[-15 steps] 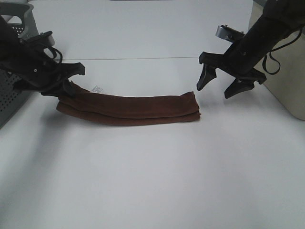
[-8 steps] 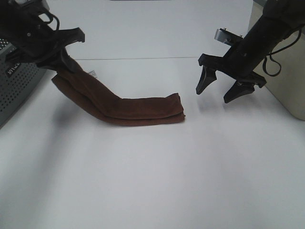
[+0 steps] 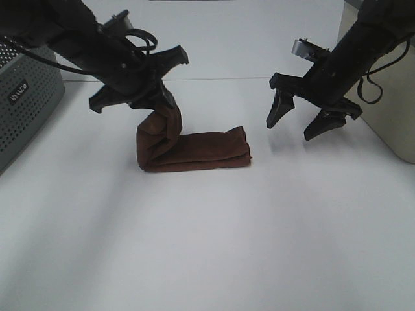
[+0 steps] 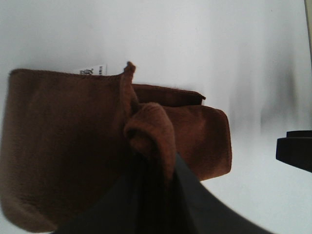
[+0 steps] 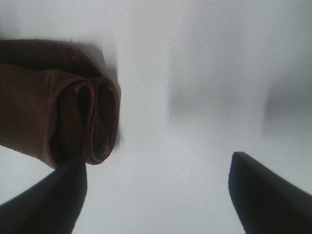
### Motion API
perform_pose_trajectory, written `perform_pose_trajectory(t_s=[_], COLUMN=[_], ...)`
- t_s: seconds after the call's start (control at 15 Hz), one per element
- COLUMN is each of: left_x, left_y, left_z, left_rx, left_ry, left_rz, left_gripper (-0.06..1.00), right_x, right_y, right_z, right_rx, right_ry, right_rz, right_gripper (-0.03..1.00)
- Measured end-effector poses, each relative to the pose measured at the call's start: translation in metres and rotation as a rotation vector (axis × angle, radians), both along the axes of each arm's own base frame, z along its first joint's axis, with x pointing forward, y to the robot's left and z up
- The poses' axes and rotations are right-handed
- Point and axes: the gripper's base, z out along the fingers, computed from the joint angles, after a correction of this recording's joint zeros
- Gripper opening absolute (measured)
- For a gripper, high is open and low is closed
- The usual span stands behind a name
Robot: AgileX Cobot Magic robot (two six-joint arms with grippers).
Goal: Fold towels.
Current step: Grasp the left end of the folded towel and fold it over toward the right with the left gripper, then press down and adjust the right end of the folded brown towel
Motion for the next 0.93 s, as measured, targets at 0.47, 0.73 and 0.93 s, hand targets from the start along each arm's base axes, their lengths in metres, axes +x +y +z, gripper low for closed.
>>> perform_pose_trajectory(t_s=[0.47,0.73,0.93], left_x=[0.012,0.018,0.031], left_y=[-0.067,-0.077,-0.048], left_z=[-0.003,0.016,0.040], left_rx=[-0.177,-0.193,-0.074], left_ry=[-0.072,-0.155,-0.286], left_rz=[0.057,0.026,-0.030], left_gripper=[0.50,0.55,0.55], right_x=[0.000,-0.002,-0.004], right_y=[0.000,0.003,0.015], right_z=[0.000,0.001,0.008], right_rx=[0.001,0.035,0.189], right_ry=[0.000,0.023,0.035], right_rz=[0.000,-0.006,0.022], right_gripper=[0.75,0.75,0.75])
